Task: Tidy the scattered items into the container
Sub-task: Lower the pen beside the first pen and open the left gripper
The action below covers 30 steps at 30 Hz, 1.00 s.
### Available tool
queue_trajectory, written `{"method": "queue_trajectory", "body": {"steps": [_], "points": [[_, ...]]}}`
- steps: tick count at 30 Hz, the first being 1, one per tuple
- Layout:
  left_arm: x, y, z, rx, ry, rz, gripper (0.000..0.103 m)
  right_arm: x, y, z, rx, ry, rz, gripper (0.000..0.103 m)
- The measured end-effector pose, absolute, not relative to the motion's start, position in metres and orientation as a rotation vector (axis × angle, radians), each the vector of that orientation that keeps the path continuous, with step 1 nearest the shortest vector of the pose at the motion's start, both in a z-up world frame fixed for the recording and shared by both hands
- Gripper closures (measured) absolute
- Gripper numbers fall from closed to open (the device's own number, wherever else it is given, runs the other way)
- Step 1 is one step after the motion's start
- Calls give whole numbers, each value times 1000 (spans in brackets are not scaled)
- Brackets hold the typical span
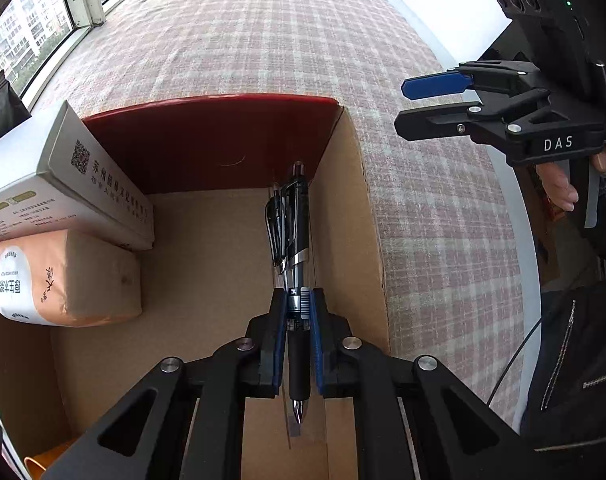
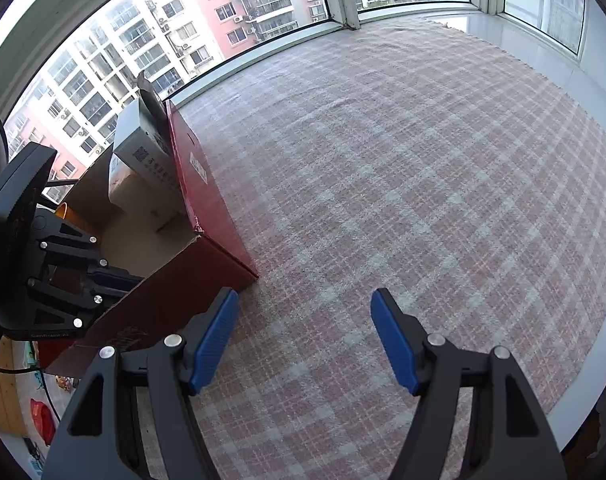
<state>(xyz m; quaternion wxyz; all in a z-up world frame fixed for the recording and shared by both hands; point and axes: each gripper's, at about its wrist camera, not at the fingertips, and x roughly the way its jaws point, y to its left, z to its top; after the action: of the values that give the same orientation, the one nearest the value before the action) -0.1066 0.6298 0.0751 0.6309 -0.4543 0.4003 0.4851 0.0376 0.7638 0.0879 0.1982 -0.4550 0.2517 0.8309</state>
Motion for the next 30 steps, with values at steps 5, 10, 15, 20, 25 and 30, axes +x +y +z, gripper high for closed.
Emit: {"method": "queue_trajectory", "body": {"steps": [5, 10, 15, 20, 25, 30], "points": [[-104, 638, 71, -1052, 907, 1096, 94, 42, 763, 89, -1271, 708, 2318, 35], [-103, 649, 67, -1058, 910, 1096, 94, 45, 763, 91, -1264, 708, 2317, 35], [-97, 655, 68, -1058, 910, 1095, 94, 45, 762, 93, -1256, 705, 2319, 35], [-89, 653, 70, -1063, 917, 1085, 93, 44, 763, 93, -1250, 709, 2324, 35], [-88, 652, 70, -1058, 933, 1103, 89, 43, 761, 91, -1255, 713, 2328, 35], [-91, 644, 79, -1044, 921, 1151, 85, 42, 759, 93, -1255, 714, 2339, 35]]}}
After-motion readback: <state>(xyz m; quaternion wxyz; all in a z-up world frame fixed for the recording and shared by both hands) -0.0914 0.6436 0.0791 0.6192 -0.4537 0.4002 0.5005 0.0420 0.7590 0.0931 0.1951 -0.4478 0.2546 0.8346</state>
